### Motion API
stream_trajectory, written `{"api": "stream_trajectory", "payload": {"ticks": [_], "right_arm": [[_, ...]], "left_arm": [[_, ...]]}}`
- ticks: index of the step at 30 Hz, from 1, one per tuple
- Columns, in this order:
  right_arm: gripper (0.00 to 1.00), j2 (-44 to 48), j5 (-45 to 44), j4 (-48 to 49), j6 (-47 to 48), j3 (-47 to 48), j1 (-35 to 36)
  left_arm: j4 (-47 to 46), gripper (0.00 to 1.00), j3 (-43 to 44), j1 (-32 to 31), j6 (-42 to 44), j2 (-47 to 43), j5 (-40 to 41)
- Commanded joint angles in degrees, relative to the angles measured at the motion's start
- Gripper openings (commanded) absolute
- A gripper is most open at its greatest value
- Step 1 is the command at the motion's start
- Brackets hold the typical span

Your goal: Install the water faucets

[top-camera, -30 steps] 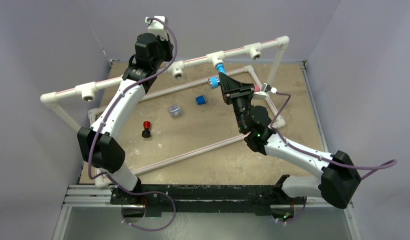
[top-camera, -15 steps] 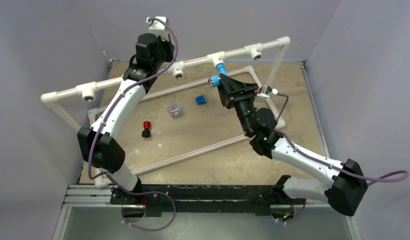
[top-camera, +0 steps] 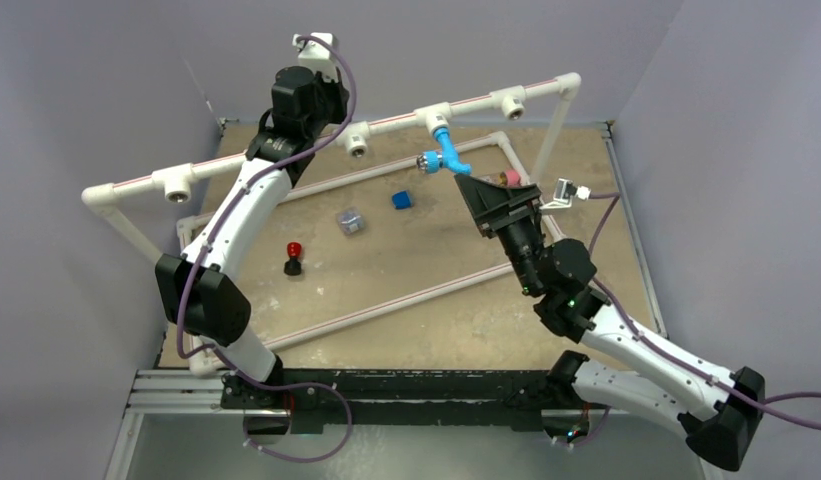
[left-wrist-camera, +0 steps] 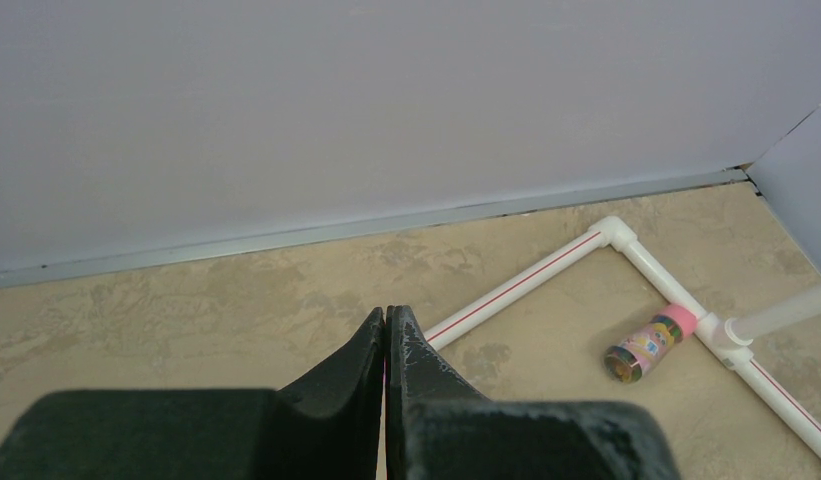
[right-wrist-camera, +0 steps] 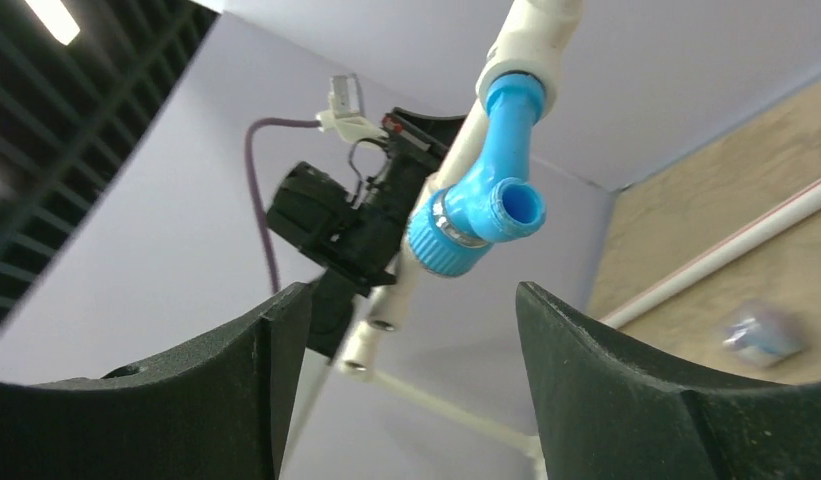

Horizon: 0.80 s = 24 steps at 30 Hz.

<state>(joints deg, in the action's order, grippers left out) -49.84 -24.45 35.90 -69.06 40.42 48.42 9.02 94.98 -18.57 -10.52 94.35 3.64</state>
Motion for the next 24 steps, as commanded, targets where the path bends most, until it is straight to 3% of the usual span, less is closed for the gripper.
{"api": "stream_trajectory", "payload": {"ticks": [1,7,11,14,18,24], "right_arm": [[0.76,3.4,1.0,-5.8,21.4,2.6,-0.2],[0.76,6.5,-0.6,-12.4,51.4,7.1,-0.2],[0.78,7.3,0.9,-12.5,77.7,8.6,-0.2],[0.77,5.0,7.3,-19.7,95.7,12.9,-0.1],[0.79,2.4,9.7,-23.3,112.4,15.0,-0.1],[0.82,-1.4,11.0,-20.4,131.4,14.8,-0.1]], "left_arm": [[5.2,0.0,-1.5,-0.2,-0.3,2.8,-0.2],[5.0,0.0,-1.4,-0.2,-0.2,3.0,-0.2],[5.3,0.0,-1.0,-0.2,-0.3,3.3,-0.3],[5.3,0.0,-1.2,-0.2,-0.1,3.3,-0.1],[5.3,0.0,-1.0,-0.2,0.0,3.3,0.0],[5.3,0.0,-1.0,-0.2,0.1,3.3,0.0]]}}
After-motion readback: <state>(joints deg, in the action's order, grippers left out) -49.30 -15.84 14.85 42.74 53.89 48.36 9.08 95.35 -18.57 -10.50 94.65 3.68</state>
